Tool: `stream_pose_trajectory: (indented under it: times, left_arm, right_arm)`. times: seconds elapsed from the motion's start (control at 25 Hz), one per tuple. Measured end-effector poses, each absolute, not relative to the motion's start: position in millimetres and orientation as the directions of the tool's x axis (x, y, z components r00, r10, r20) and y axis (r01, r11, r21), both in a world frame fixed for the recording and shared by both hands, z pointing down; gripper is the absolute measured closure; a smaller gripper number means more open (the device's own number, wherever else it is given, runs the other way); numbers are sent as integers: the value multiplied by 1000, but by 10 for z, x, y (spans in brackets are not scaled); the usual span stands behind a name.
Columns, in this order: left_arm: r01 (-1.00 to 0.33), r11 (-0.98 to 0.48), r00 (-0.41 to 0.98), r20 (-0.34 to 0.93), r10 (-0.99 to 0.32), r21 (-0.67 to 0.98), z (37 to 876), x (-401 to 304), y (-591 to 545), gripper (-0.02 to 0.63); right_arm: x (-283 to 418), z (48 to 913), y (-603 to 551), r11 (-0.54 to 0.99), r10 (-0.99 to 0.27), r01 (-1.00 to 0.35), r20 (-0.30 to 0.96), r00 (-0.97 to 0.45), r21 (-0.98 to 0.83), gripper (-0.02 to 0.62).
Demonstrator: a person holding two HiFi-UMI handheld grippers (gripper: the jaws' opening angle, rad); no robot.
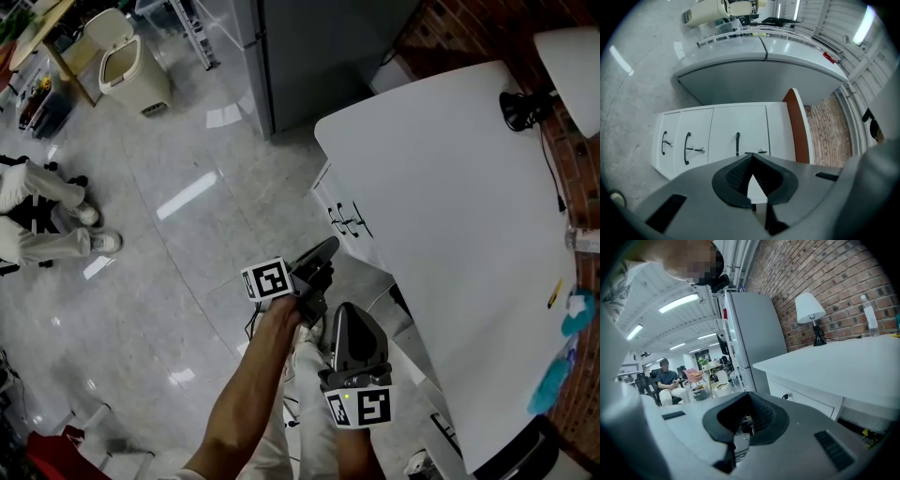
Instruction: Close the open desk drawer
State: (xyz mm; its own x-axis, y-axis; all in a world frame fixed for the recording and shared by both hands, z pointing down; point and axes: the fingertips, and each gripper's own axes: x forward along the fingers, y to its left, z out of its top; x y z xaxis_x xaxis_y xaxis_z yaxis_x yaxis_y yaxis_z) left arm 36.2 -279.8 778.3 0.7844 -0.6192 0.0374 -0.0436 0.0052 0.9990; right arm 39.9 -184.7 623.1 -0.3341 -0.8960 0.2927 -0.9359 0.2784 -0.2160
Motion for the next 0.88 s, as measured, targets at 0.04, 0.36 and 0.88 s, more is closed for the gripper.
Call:
stream_pose_trajectory:
  times: [0.04,0.36,0.88]
  left_arm:
    - [-53,-10,781,35,-624,999,7721,311,-2811,598]
    - [-104,-104,756,11,-654,989,7152,-64,-2875,598]
    - [-220,-238,672,-30,-739,946,5989,-649,-2760,598]
  right_arm:
    - [375,6204,-1854,281,-896,-935,289,-336,-215,594]
    - [179,5942,-1922,303,-894,-928,272,-356,-219,594]
    - [-70,5135,-2141,357,-900,-911,183,-395,-207,594]
